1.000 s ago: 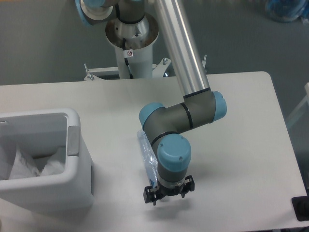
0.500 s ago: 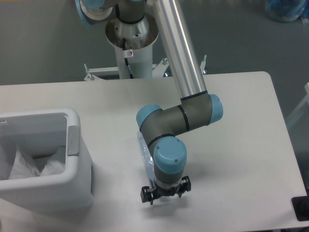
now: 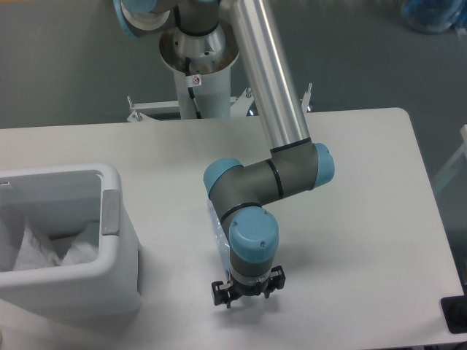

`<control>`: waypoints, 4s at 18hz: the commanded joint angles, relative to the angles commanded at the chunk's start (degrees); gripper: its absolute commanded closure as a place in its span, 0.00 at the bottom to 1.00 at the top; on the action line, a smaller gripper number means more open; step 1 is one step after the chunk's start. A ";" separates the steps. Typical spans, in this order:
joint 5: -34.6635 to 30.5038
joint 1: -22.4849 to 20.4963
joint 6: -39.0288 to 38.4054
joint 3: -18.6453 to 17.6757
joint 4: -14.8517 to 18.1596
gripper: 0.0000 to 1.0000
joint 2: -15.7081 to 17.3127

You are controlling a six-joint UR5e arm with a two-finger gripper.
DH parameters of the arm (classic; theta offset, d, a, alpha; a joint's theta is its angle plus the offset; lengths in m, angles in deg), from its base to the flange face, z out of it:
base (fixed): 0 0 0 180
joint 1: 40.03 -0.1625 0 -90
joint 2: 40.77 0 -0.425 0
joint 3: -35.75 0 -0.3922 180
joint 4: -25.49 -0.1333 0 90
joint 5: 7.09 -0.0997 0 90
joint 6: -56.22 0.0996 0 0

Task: Place the trash in the trash can
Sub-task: 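Close the gripper on the bottle's cap end, then lift the bottle and carry it over the trash bin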

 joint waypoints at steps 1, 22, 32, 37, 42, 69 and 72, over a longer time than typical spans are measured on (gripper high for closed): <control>0.00 0.00 0.00 0.00 0.00 0.19 0.00; -1.49 0.09 0.00 -0.70 0.09 0.56 0.44; -1.32 0.09 0.00 -1.76 0.09 0.63 1.32; -1.23 0.53 0.35 -2.02 0.35 0.63 2.81; -1.23 0.35 0.53 -2.11 1.05 0.65 5.27; 19.23 -3.08 0.00 7.99 -10.90 0.70 29.09; 19.86 -1.23 0.17 8.43 -11.42 0.70 29.36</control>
